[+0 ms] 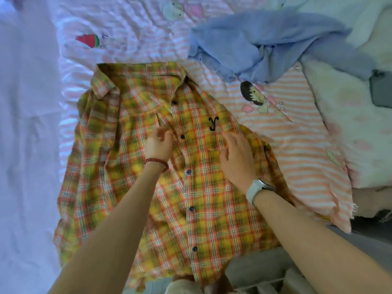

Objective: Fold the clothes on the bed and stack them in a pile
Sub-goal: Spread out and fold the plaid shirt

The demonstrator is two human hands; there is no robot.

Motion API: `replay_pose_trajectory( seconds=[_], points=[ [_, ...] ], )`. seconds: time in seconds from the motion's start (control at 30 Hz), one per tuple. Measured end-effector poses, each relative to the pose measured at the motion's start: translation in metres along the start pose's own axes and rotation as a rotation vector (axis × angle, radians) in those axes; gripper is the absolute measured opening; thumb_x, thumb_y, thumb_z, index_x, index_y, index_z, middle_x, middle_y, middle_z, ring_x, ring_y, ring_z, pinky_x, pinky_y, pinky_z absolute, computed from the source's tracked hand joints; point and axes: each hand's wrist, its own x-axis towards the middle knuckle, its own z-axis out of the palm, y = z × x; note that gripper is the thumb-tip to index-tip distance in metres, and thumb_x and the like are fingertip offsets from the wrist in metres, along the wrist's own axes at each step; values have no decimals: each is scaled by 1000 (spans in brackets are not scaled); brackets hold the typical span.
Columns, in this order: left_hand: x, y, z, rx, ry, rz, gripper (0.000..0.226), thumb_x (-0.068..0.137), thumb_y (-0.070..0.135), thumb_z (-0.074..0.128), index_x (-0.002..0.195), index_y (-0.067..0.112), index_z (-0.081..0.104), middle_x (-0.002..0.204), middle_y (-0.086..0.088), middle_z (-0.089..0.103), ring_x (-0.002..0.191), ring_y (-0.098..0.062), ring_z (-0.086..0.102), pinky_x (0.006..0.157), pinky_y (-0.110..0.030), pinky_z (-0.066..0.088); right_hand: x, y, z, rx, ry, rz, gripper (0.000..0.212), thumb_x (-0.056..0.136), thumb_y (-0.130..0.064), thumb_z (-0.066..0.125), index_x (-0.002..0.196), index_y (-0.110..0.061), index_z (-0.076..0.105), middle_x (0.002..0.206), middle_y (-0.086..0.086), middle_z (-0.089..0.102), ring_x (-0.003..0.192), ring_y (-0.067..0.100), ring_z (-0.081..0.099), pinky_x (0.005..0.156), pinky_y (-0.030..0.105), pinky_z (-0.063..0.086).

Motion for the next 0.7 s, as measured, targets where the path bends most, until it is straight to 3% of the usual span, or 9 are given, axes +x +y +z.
replay_pose_trajectory(
  seconds=[0.13,0.27,0.37,0.47,0.57,0.7],
  points=[
    [78,39,8,73,-43,82,43,95,40,43,124,9,52,108,0,59,75,-9,52,58,-18,41,46,-20,9,-12,-21,-7,41,97,-17,38,138,-12,39,140,5,41,133,21,31,115,38,19],
    [132,67,19,321,-53,153,63,83,64,48,121,14,55,130,-10,48,107,-27,54,82,-37,51,62,-28,23,-31,-29,-34,41,97,-17,38,137,-10,41,140,7,42,135,20,30,118,37,10],
    [155,86,29,517,-161,234,58,84,60,51,113,11,57,109,-8,58,95,-26,57,74,-37,51,62,-30,30,-33,-15,-31,42,96,-17,40,137,-11,41,141,8,41,136,21,29,118,38,10],
    [164,102,32,185,-181,204,27,93,36,51,87,11,61,73,-1,56,63,-13,50,58,-26,44,61,-32,28,-21,20,-41,42,95,-16,42,137,-10,42,142,11,40,138,25,28,117,39,9],
    [173,109,18,-272,-88,159,19,95,28,48,87,13,56,74,7,52,66,-4,48,53,-11,44,61,-41,25,-12,83,-87,42,92,-14,44,134,-7,46,140,15,43,135,30,34,114,44,12],
    [193,99,-10,-522,-54,42,25,96,28,47,72,22,53,82,1,54,84,-20,55,77,-34,49,66,-61,29,-61,75,-189,46,91,-24,34,132,-9,49,140,16,44,133,32,38,110,54,17]
  ],
)
